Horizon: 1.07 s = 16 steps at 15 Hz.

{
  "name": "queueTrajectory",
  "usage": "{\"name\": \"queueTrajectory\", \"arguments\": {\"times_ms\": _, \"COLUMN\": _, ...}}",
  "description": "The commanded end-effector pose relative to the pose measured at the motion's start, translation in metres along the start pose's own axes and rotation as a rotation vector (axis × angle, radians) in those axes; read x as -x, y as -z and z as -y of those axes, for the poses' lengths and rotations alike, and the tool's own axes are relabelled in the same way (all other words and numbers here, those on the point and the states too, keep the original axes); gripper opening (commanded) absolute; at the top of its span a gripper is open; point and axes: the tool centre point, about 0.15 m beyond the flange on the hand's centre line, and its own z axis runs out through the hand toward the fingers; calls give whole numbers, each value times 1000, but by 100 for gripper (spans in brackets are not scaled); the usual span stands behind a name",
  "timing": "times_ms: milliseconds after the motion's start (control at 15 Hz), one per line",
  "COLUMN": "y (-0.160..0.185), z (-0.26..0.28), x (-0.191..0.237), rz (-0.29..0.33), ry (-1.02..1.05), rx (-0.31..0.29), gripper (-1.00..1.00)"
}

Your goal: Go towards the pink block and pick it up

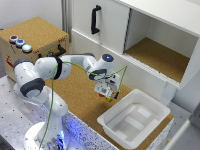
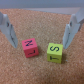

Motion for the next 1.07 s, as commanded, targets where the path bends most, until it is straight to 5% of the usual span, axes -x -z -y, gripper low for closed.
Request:
{"name": "queueTrajectory", "arguments": {"times_ms": 0, "y": -27, "z": 12, "x": -5, "rz": -1, "ry": 112, "rx": 16, "gripper": 100}}
{"name": "queueTrajectory", "arguments": {"times_ms": 400, "y": -48, "z": 46, "x": -17, "rz": 6, "ry": 350, "rx": 53, "gripper": 100}}
{"name": "queueTrajectory", "arguments": {"times_ms": 1000, "y": -89, "z": 49, "x": -24, "rz": 31, "ry": 423, "rx": 95, "gripper": 100}}
